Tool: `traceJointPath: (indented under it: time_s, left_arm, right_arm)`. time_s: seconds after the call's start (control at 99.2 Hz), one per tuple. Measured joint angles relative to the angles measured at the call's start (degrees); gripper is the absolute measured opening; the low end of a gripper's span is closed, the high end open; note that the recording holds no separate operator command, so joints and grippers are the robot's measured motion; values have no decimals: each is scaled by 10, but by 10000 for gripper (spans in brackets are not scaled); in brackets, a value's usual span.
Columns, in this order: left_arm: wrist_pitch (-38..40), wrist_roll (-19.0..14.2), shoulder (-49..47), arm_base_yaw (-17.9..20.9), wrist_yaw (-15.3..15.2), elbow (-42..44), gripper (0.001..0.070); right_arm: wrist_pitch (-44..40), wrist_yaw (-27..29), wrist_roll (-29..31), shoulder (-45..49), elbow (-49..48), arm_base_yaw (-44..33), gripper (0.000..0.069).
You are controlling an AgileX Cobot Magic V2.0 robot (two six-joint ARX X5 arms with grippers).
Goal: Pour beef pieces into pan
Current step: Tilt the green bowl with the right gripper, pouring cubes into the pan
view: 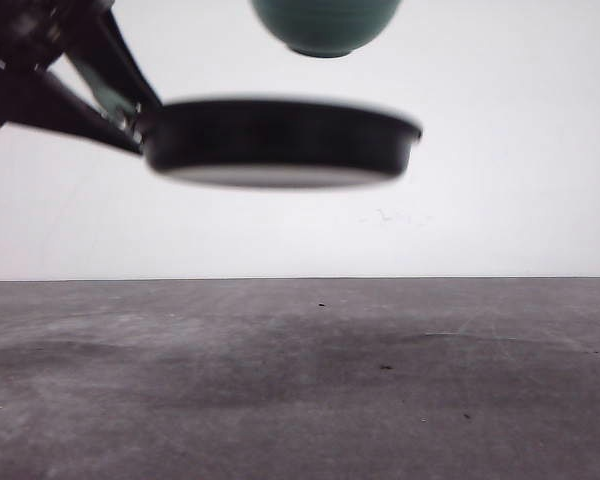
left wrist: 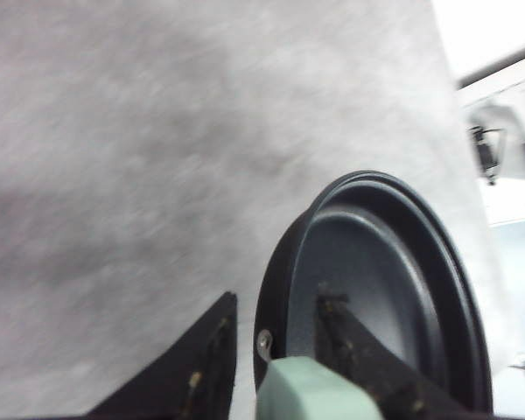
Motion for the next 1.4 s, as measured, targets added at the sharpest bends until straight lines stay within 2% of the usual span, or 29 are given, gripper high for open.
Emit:
traceJointPath:
  time_s: [0.111,0.262,0.383,0.524,0.736,0.897,1.139,1.401]
  left_arm:
    - [-16,-1,0,0,0,36,133]
    - [-40,3,0,-1,0,54,132]
    - [-52,3,0,-1,0,54,132]
    - [-57,3,0,-1,0,54,132]
    - [-67,3,0,-1,0,67,132]
    - [-60,3,0,-1,0,93,132]
    - [-66,3,0,-1,-1,93,132]
    - [-66,1,0,-1,-3,93,132]
  right_arm:
    - [-4,122,-53,3,0,73,11]
    - [37,279,-152,10,0,155,11]
    - [83,365,-243,11,0,198,11]
    - [130,415,-342,11,0,227,10]
    - [175,427,-495,18,0,239,10]
    - [236,421,-583,29,0,239,10]
    - [287,390,-671,30,0,242,10]
    - [316,347,-731,30,0,247,10]
